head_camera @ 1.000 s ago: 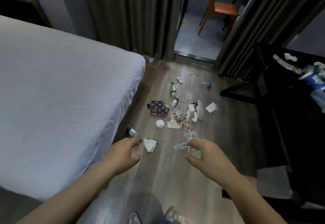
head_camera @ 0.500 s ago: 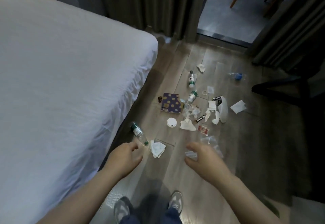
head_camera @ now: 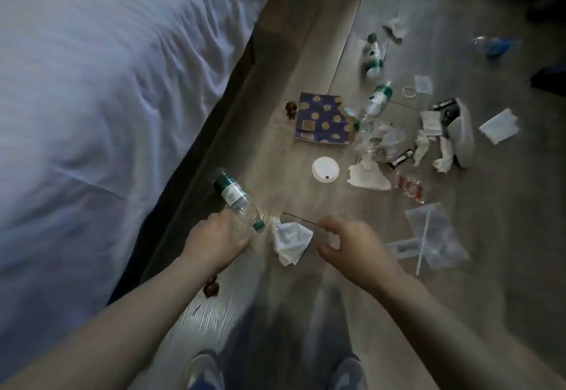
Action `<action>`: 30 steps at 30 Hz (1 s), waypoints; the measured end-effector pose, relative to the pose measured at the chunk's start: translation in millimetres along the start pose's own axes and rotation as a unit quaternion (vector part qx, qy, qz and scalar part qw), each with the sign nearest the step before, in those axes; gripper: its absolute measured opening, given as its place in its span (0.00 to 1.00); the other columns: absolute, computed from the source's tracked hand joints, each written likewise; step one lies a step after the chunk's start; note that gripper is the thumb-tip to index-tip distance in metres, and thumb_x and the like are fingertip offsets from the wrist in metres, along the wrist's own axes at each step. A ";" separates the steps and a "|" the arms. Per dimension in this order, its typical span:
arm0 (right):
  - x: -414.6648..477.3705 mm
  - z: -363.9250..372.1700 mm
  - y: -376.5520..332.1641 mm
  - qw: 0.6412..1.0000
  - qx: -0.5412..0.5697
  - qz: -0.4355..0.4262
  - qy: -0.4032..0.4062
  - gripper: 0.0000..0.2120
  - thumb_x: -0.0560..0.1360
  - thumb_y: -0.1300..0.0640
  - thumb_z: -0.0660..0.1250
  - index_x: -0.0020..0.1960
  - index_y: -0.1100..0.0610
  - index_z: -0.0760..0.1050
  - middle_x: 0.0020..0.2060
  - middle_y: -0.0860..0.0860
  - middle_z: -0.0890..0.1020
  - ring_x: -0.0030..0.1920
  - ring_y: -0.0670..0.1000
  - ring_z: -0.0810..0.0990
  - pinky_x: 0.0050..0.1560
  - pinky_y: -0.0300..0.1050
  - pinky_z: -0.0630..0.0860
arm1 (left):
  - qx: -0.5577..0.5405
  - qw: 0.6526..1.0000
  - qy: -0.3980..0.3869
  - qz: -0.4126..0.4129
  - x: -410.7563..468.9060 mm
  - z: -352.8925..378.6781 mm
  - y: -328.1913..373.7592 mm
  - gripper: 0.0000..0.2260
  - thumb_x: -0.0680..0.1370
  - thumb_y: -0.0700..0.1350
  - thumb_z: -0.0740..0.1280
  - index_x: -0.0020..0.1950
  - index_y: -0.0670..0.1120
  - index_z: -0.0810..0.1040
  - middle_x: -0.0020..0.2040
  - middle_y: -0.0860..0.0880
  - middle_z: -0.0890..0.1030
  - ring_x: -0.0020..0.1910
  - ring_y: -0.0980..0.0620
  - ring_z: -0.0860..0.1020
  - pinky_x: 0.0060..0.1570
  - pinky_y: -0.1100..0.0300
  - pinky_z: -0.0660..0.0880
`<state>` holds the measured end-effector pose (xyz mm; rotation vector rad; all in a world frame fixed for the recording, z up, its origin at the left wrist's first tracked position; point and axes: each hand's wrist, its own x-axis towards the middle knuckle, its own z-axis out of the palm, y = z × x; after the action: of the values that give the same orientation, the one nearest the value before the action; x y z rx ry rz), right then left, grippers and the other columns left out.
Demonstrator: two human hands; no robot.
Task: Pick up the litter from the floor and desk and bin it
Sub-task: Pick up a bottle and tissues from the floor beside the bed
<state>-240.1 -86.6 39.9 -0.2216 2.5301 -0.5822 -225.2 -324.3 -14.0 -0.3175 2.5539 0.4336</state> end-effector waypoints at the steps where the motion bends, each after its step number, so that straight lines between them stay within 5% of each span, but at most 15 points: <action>1: 17.7 18.7 10.0 1.000 -0.008 -0.009 -0.004 0.14 0.73 0.55 0.66 0.58 0.53 0.76 0.52 0.51 0.81 0.54 0.53 0.78 0.51 0.47 0.74 | 0.014 1.000 0.005 0.000 19.7 18.3 -7.8 0.22 0.73 0.59 0.66 0.58 0.44 0.71 0.55 0.43 0.78 0.52 0.42 0.78 0.44 0.56 0.69; 5: 82.3 83.4 44.1 0.997 -0.047 -0.052 -0.007 0.17 0.74 0.53 0.65 0.63 0.53 0.74 0.57 0.51 0.79 0.57 0.53 0.78 0.49 0.43 0.71 | -0.019 0.999 0.038 -0.025 89.7 78.4 -32.4 0.34 0.72 0.61 0.68 0.69 0.41 0.64 0.64 0.38 0.71 0.58 0.37 0.75 0.55 0.51 0.73; 9: 131.8 130.1 65.2 0.986 -0.125 -0.114 -0.003 0.18 0.74 0.51 0.65 0.64 0.51 0.73 0.57 0.50 0.78 0.55 0.53 0.78 0.50 0.45 0.73 | -0.072 0.993 0.082 -0.039 154.8 116.7 -50.7 0.48 0.70 0.62 0.70 0.78 0.49 0.45 0.78 0.41 0.41 0.70 0.33 0.64 0.69 0.48 0.65; 12: 153.8 148.9 74.7 0.971 -0.176 -0.160 0.017 0.19 0.75 0.49 0.64 0.65 0.50 0.72 0.58 0.48 0.77 0.54 0.52 0.78 0.50 0.45 0.74 | -0.081 0.990 0.108 -0.027 196.9 130.8 -58.8 0.41 0.70 0.64 0.69 0.77 0.52 0.55 0.77 0.43 0.35 0.72 0.34 0.62 0.69 0.50 0.66; 14: 158.2 156.0 77.1 0.964 -0.196 -0.179 0.017 0.19 0.76 0.49 0.64 0.66 0.50 0.72 0.59 0.48 0.77 0.56 0.51 0.78 0.51 0.43 0.74 | -0.066 0.991 0.116 -0.026 209.4 138.2 -60.8 0.32 0.70 0.63 0.70 0.69 0.50 0.67 0.78 0.42 0.38 0.69 0.35 0.67 0.65 0.52 0.69; 17: 150.2 164.9 75.8 0.959 -0.197 -0.205 0.015 0.19 0.76 0.50 0.63 0.66 0.50 0.72 0.58 0.48 0.77 0.56 0.50 0.78 0.49 0.40 0.71 | -0.087 0.988 0.125 -0.039 205.0 147.0 -64.0 0.26 0.67 0.57 0.75 0.58 0.48 0.68 0.76 0.42 0.46 0.61 0.34 0.72 0.57 0.51 0.74; 22: 119.6 181.5 74.9 0.957 -0.187 -0.220 -0.019 0.18 0.76 0.50 0.63 0.66 0.50 0.72 0.58 0.47 0.77 0.54 0.49 0.78 0.49 0.40 0.73 | -0.109 0.986 0.121 -0.044 186.3 161.8 -81.8 0.41 0.61 0.45 0.80 0.67 0.50 0.61 0.75 0.43 0.47 0.62 0.35 0.73 0.56 0.48 0.77; 25: 118.3 191.8 77.6 0.944 -0.207 -0.254 -0.026 0.14 0.75 0.52 0.62 0.59 0.54 0.75 0.55 0.46 0.78 0.54 0.48 0.78 0.49 0.38 0.72 | -0.166 0.980 0.094 -0.050 181.8 160.2 -99.5 0.52 0.61 0.44 0.80 0.75 0.53 0.50 0.69 0.42 0.65 0.60 0.40 0.74 0.56 0.48 0.76; 30: 121.7 212.9 55.8 0.937 -0.211 -0.274 -0.034 0.19 0.75 0.54 0.61 0.65 0.56 0.73 0.59 0.50 0.78 0.60 0.49 0.76 0.55 0.34 0.67 | -0.174 0.980 0.075 -0.063 153.0 144.6 -134.8 0.45 0.61 0.48 0.78 0.72 0.47 0.58 0.61 0.44 0.73 0.53 0.45 0.77 0.42 0.56 0.76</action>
<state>-232.2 -146.0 -204.4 -1.1076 2.4876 -0.2059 -245.3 -416.7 -245.4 -0.6585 2.5747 0.8380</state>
